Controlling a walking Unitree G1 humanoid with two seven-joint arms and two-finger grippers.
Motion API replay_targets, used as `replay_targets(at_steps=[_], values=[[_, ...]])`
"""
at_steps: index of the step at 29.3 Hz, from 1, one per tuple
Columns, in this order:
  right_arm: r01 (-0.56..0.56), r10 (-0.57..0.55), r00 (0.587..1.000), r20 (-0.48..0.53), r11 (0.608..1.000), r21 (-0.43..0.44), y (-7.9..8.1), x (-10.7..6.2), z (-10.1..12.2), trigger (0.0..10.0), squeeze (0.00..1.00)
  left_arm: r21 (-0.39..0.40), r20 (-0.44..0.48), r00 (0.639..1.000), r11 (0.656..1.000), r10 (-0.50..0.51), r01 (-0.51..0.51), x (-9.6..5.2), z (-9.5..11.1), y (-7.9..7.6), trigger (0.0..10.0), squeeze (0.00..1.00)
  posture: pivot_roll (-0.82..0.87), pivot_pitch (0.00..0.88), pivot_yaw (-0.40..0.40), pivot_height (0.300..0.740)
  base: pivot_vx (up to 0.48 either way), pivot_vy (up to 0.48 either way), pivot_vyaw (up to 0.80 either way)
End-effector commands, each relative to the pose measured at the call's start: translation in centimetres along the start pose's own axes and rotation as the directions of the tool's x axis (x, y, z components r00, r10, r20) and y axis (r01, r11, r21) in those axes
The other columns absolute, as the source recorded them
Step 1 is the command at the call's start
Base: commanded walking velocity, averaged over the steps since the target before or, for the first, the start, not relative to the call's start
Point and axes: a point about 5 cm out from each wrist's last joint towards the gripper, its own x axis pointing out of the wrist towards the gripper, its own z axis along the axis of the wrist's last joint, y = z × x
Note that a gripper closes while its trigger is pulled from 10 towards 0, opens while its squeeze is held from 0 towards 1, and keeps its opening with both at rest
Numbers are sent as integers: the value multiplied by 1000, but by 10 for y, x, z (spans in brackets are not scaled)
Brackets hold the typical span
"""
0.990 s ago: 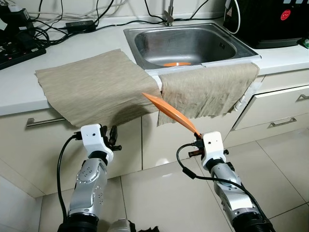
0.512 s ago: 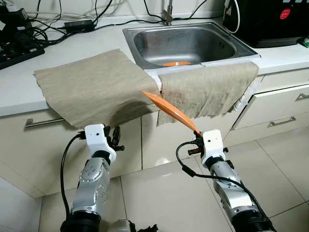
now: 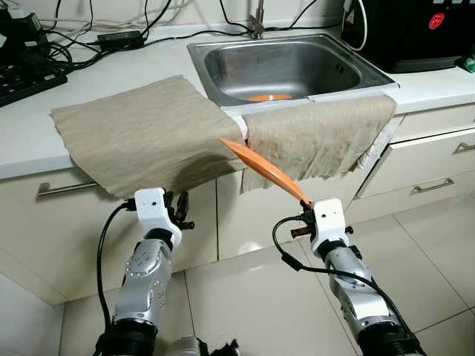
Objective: Kitchen organization
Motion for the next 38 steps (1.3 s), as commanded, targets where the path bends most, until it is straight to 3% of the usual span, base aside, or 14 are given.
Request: replay_targets(at_steps=[1,10,17,38], values=[[18,-17,996,84,1000,-6,-6,5,18,0,0,13,9,1000,1000,-15,15,3,3,-3,10000,0,14,0,10,740,0,0,0],[26,-25,994,104,1000,-5,-7,5,21,0,0,9,53,998,1000,-17,17,5,10,-3,10000,0,10,0,18,740,0,0,0],[40,-43,986,160,999,21,-6,10,38,0,0,18,104,994,1000,-20,18,10,24,-3,10000,0,14,0,28,740,0,0,0],[36,-38,991,126,999,24,-2,8,29,0,0,35,66,997,999,-29,27,6,15,-2,10000,0,20,0,31,740,0,0,0]])
